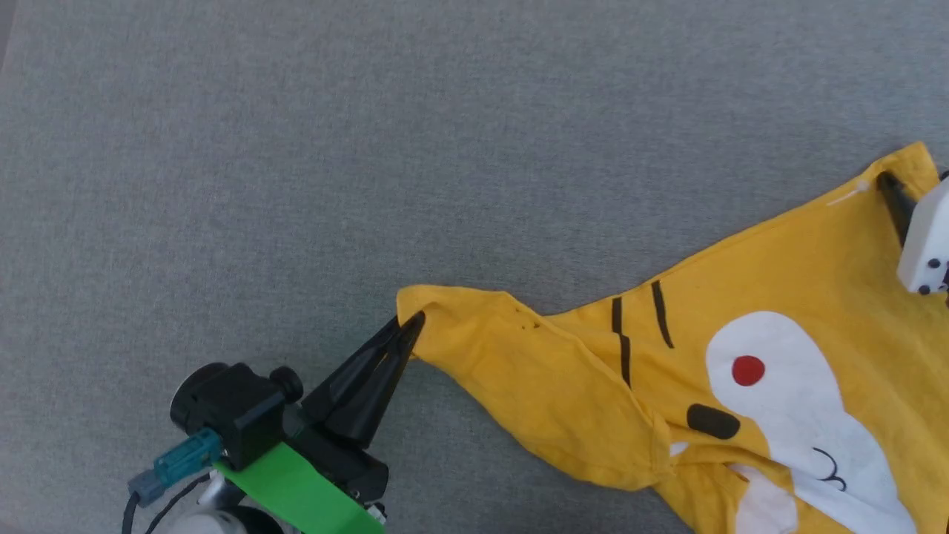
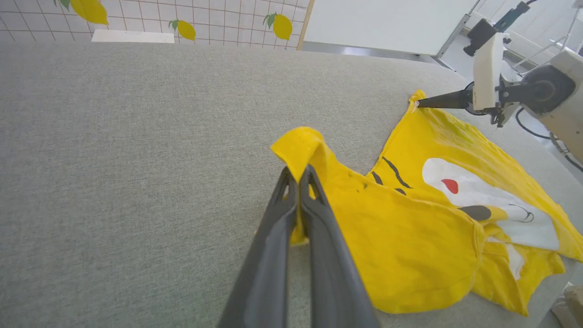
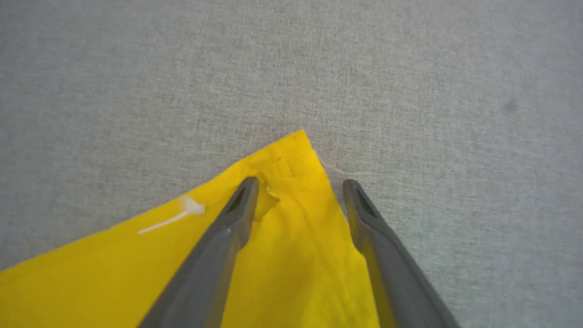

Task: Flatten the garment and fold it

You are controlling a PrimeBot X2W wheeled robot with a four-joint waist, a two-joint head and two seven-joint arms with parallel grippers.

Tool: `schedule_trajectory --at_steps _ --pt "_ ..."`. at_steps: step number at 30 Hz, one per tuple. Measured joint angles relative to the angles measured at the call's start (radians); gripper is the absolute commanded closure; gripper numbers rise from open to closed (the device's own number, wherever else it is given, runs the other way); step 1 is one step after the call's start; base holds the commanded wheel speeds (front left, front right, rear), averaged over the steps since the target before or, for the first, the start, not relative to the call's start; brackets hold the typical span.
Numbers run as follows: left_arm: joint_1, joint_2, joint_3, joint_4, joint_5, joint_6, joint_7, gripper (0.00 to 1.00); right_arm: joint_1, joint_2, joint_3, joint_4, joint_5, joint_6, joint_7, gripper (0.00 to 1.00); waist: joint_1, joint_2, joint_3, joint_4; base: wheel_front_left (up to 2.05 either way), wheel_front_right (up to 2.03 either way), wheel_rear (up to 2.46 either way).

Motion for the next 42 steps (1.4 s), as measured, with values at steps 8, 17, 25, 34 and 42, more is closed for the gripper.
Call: schedule_trajectory --at_steps 8,17,25,34,42 --pt "-0.015 -0.002 0.003 0.014 0.001 0.000 -0.007 1.00 -0.029 -0.010 -0.027 -0.037 0.005 0.000 0.074 1.00 0.0000 0.0000 0.057 0.042 0.00 0.00 0.00" --pt "-0.024 -0.011 0.015 0.052 -0.009 -0.017 -0.050 1.00 -0.020 0.015 -0.007 -0.032 0.010 0.000 -0.012 1.00 0.0000 0.0000 0.006 0.034 0.00 0.00 0.00" --pt "-0.179 -0.051 0.115 0.230 0.010 -0.060 -0.204 1.00 -0.026 0.064 0.025 -0.046 0.056 0.000 -0.219 1.00 0.0000 0.0000 -0.106 0.000 0.00 0.00 0.00" --pt "-0.475 -0.064 0.166 0.445 0.049 -0.132 -0.210 1.00 -0.131 0.101 0.109 -0.061 0.110 0.000 -0.402 1.00 0.0001 0.0000 -0.245 -0.055 0.00 0.00 0.00" --pt "-0.754 -0.074 0.156 0.568 0.027 -0.168 -0.102 1.00 -0.282 0.099 0.186 -0.038 0.126 0.000 -0.444 1.00 0.0001 0.0000 -0.357 -0.102 0.00 0.00 0.00"
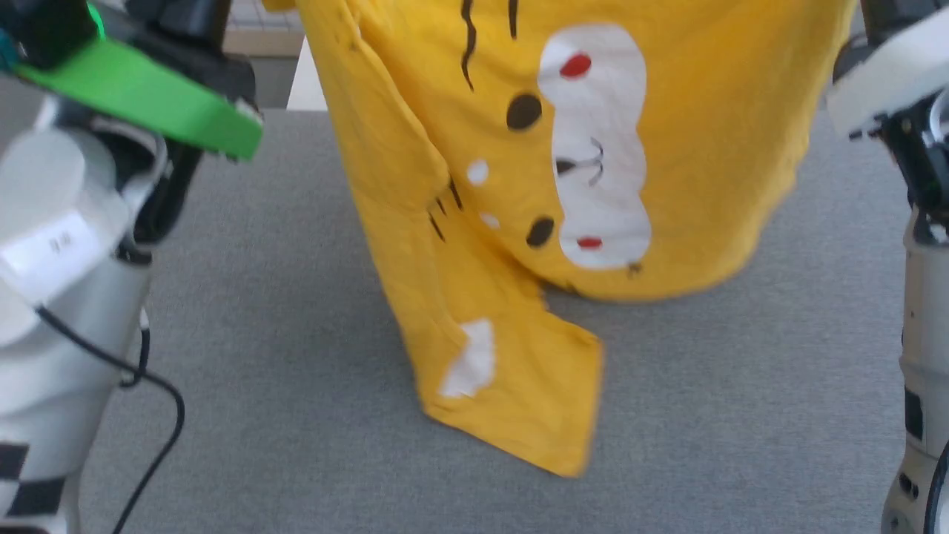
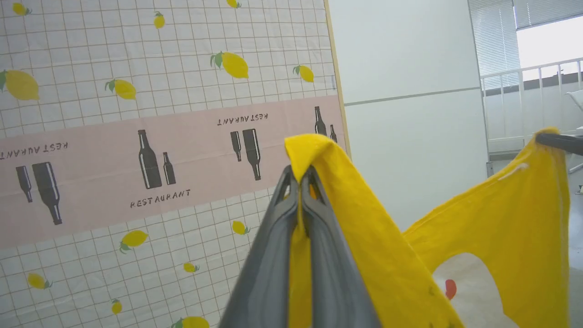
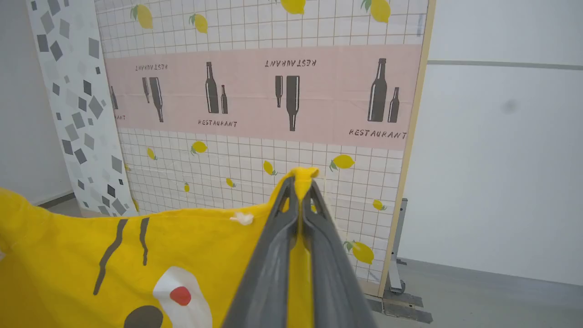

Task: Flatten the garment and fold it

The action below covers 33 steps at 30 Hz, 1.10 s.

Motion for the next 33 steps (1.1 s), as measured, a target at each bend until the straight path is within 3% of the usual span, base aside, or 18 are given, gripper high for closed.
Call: schedule_trajectory --at_steps 6,18,26,33 --pt "-0.215 -0.027 -0.021 0.124 -0.029 -0.017 0.082 1.00 -0.117 0.001 0.084 0.089 0.007 0.000 -0.011 1.00 0.0000 0.0000 -0.093 -0.045 0.00 0.00 0.00" --pt "-0.384 -0.020 -0.027 0.225 -0.094 -0.025 0.230 1.00 -0.164 -0.002 0.152 0.106 0.056 0.000 0.065 1.00 0.0000 0.0000 -0.153 -0.118 0.00 0.00 0.00" --pt "-0.435 0.029 -0.068 0.244 -0.075 -0.026 0.253 1.00 -0.214 0.031 0.124 0.100 0.044 0.000 0.139 1.00 0.0000 0.0000 -0.069 -0.146 0.00 0.00 0.00" --pt "-0.636 0.065 -0.073 0.286 0.009 -0.027 0.173 1.00 -0.430 0.066 0.072 0.213 -0.031 0.000 0.078 1.00 0.0000 0.0000 0.089 -0.166 0.00 0.00 0.00"
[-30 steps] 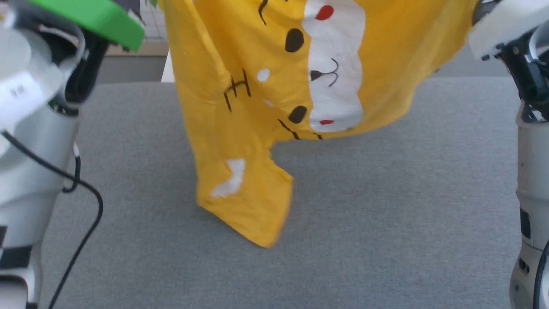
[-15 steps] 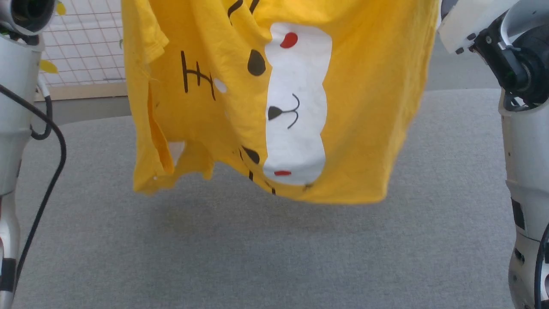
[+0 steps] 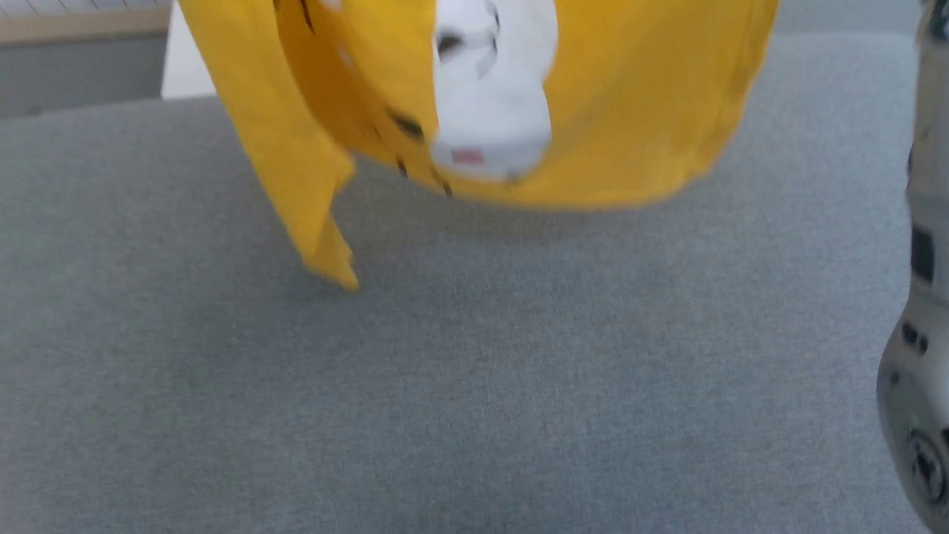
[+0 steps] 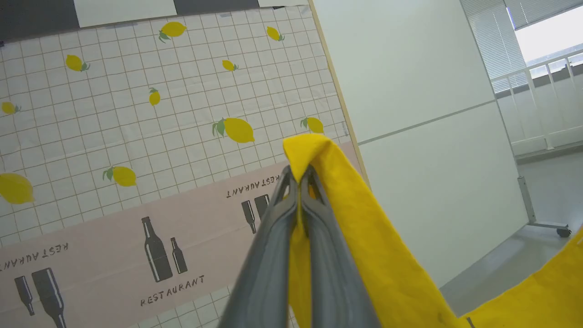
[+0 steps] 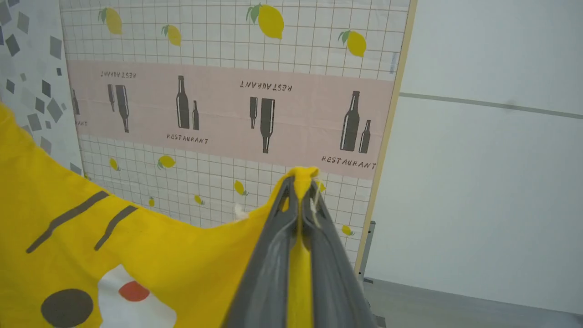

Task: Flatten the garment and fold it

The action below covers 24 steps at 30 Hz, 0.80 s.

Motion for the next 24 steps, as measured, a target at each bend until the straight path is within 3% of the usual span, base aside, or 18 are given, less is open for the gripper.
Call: schedule_trajectory --at_steps 9,14,15,16,20,24 --pt "-0.280 -0.017 -0.019 0.078 0.043 0.000 -0.109 1.00 -0.265 0.033 -0.062 0.196 -0.086 0.000 -0.164 1.00 0.0002 0.0000 0.217 -0.030 0.00 0.00 0.00" --pt "-0.327 -0.017 -0.092 0.075 0.001 -0.001 -0.174 1.00 -0.338 0.039 -0.058 0.269 -0.130 0.000 -0.241 1.00 0.0003 0.0000 0.325 -0.038 0.00 0.00 0.00" --pt "-0.317 0.022 -0.174 0.057 -0.071 -0.003 -0.226 1.00 -0.348 0.039 -0.040 0.327 -0.148 0.000 -0.285 1.00 0.0003 0.0000 0.404 -0.036 0.00 0.00 0.00" --pt "-0.311 0.036 -0.195 0.048 -0.090 -0.003 -0.236 1.00 -0.348 0.036 -0.032 0.340 -0.148 0.000 -0.295 1.00 0.0003 0.0000 0.423 -0.034 0.00 0.00 0.00" --pt "-0.259 0.089 -0.281 -0.004 -0.186 -0.003 -0.273 1.00 -0.338 0.007 0.027 0.361 -0.136 0.000 -0.327 1.00 0.0003 0.0000 0.479 -0.021 0.00 0.00 0.00" --pt "-0.182 0.152 -0.373 -0.106 -0.279 -0.003 -0.295 1.00 -0.257 -0.064 0.113 0.326 -0.061 0.000 -0.345 1.00 0.0003 0.0000 0.499 0.008 0.00 0.00 0.00"
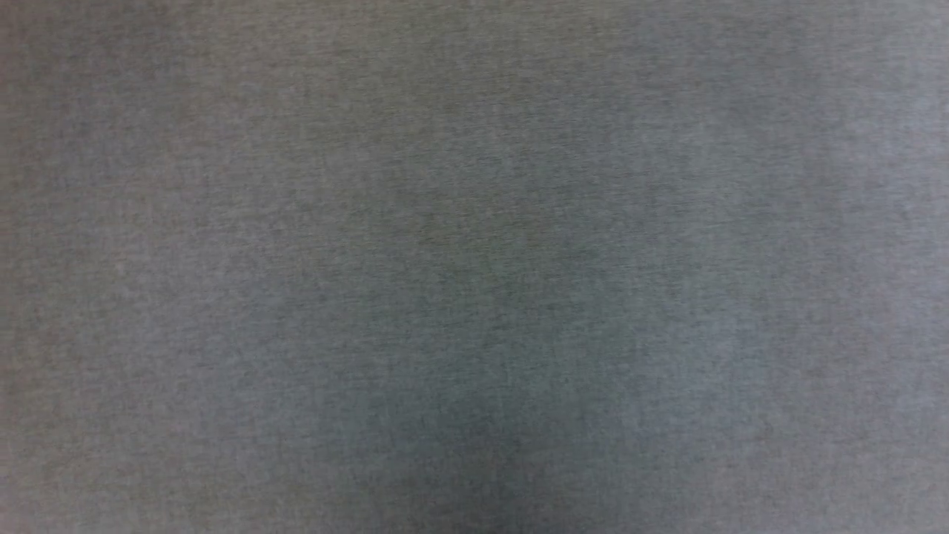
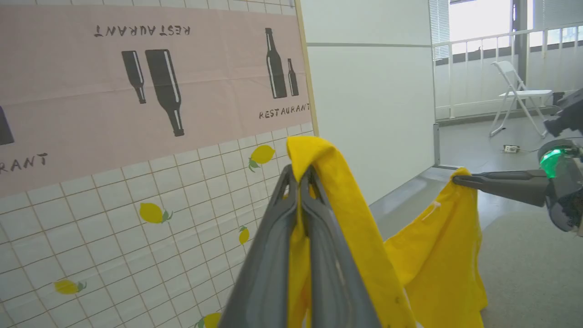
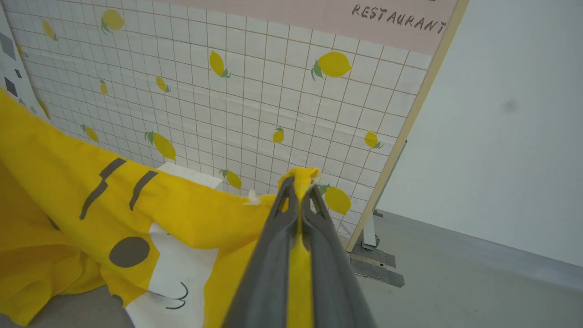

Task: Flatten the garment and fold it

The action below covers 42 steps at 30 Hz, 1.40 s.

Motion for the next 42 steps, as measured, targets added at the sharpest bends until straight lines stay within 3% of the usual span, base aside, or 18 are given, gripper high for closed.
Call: schedule_trajectory --at_steps 6,12,17,23,29,36,42 --pt "0.163 0.098 -0.086 -0.190 -0.081 0.000 -0.020 1.00 0.253 -0.134 0.035 -0.193 0.165 0.000 0.020 1.00 -0.0001 0.0000 -0.034 0.032 0.00 0.00 0.00" --pt "0.445 0.131 -0.040 -0.349 -0.141 0.002 -0.021 1.00 0.603 -0.209 -0.029 -0.463 0.243 0.000 0.095 1.00 -0.0003 0.0000 -0.119 0.057 0.00 0.00 0.00" --pt "0.732 0.132 -0.008 -0.448 -0.132 0.049 -0.021 1.00 0.904 -0.193 -0.082 -0.657 0.258 0.000 0.164 1.00 -0.0003 0.0000 -0.200 0.074 0.00 0.00 0.00" --pt "1.027 0.102 0.003 -0.492 -0.049 0.115 -0.021 1.00 1.167 -0.124 -0.143 -0.780 0.248 0.000 0.202 1.00 -0.0003 0.0000 -0.295 0.091 0.00 0.00 0.00" --pt "1.266 0.077 -0.045 -0.468 -0.041 0.181 -0.021 1.00 1.367 -0.061 -0.212 -0.818 0.248 0.000 0.217 1.00 -0.0003 0.0000 -0.387 0.103 0.00 0.00 0.00" --pt "1.465 0.073 -0.110 -0.436 -0.163 0.243 0.013 1.00 1.598 -0.043 -0.300 -0.815 0.232 0.000 0.272 1.00 -0.0004 0.0000 -0.490 0.115 0.00 0.00 0.00" --pt "1.556 0.098 -0.158 -0.440 -0.248 0.279 0.106 1.00 1.754 -0.051 -0.293 -0.792 0.238 0.000 0.354 1.00 -0.0004 0.0000 -0.558 0.119 0.00 0.00 0.00"
